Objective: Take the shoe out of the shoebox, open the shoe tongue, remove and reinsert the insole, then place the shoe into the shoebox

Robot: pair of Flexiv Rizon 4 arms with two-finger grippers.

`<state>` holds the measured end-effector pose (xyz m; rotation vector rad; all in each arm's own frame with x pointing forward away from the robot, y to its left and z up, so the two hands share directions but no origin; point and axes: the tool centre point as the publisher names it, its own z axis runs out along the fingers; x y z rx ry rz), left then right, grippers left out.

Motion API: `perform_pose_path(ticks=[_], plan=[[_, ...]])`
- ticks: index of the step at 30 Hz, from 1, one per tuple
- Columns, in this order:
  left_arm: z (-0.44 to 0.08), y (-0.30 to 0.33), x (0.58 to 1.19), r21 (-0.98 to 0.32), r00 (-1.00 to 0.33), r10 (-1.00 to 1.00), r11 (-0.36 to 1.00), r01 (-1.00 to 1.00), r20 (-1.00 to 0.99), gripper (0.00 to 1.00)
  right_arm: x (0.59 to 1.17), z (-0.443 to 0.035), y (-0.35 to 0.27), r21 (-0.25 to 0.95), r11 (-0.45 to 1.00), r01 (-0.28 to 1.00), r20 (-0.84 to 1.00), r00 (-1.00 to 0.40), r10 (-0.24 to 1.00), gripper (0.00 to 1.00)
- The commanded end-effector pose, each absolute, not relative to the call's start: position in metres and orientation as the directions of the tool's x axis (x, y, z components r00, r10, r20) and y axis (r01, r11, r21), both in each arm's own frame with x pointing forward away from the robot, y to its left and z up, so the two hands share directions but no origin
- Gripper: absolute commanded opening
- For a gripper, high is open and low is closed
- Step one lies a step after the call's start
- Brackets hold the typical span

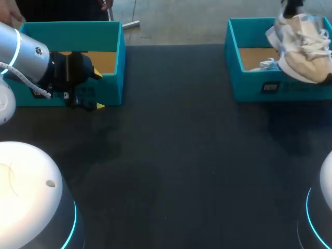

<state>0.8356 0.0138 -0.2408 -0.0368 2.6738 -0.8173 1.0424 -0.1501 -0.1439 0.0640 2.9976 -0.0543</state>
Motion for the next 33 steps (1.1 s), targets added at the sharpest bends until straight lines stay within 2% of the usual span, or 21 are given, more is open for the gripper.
perform_pose_path(ticks=[1, 23, 29, 33], plan=[[-0.241, 0.014, 0.835, -0.544, -0.941, -0.123, 0.836, 0.074, -0.317, 1.00, 1.063, -0.143, -0.169, -0.048, 0.997, 0.053, -0.111, -0.993, 0.048, 0.00], [-0.241, 0.014, 0.835, -0.544, -0.941, -0.123, 0.836, 0.074, -0.317, 1.00, 1.144, -0.152, -0.247, -0.128, 0.972, 0.198, -0.152, -0.972, 0.178, 0.00], [-0.241, 0.014, 0.835, -0.544, -0.941, -0.123, 0.836, 0.074, -0.317, 1.00, 1.147, -0.150, -0.263, -0.092, 0.941, 0.325, -0.194, -0.933, 0.303, 0.00], [-0.241, 0.014, 0.835, -0.544, -0.941, -0.123, 0.836, 0.074, -0.317, 1.00, 1.146, -0.149, -0.272, -0.079, 0.874, 0.479, -0.231, -0.862, 0.451, 0.00]])
